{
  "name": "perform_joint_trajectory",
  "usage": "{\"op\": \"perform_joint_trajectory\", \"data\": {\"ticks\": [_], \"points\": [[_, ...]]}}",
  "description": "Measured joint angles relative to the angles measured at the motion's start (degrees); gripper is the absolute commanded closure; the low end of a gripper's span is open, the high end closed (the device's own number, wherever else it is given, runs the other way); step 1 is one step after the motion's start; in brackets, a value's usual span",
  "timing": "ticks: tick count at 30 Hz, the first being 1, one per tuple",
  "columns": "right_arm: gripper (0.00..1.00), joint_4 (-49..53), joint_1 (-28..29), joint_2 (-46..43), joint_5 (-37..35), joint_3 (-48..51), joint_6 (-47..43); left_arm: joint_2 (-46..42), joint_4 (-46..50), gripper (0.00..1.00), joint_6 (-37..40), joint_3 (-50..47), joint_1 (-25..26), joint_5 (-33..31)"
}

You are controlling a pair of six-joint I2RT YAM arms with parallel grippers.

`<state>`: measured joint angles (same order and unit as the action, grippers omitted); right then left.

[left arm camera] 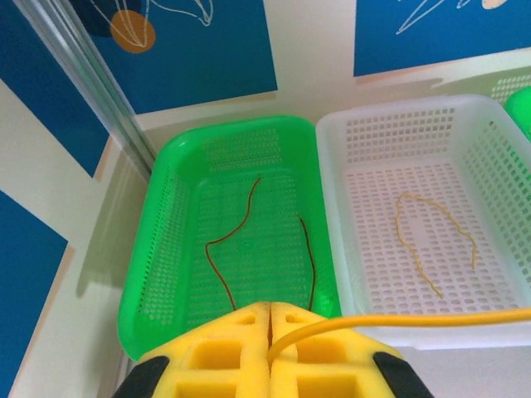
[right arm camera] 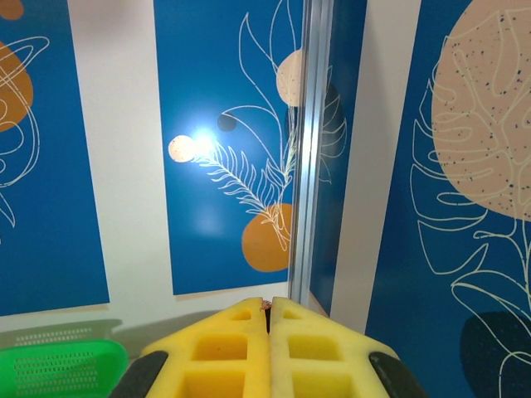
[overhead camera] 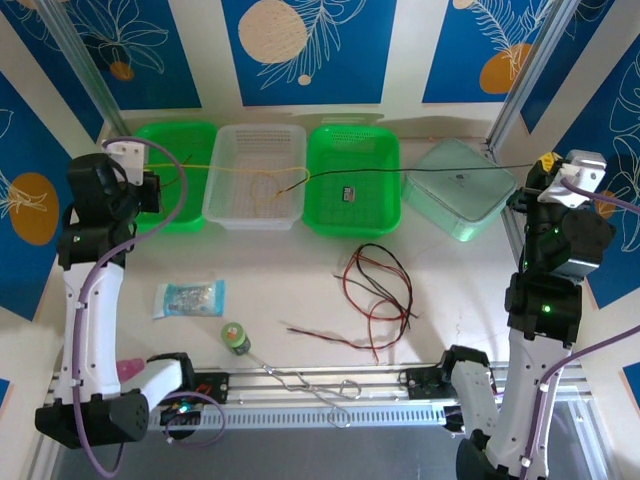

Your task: Untangle the cables

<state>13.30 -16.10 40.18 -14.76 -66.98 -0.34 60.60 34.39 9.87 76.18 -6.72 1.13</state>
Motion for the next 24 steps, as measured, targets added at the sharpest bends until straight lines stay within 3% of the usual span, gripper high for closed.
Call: {"op": "perform_joint_trajectory", "data": {"ticks": [17,24], "points": [[1.00,-1.0,-1.6,-1.5,-2.3,2.2,-4.1,0.0,-1.7,1.00,0.4,-0.6,-6.3,-2.1],[1.00,-0.8,-1.6,-1.8,-0.7,2.3,-3.7,0.3,-3.2,1.00,-4.2,-1.0,-6.9,4.1]]}}
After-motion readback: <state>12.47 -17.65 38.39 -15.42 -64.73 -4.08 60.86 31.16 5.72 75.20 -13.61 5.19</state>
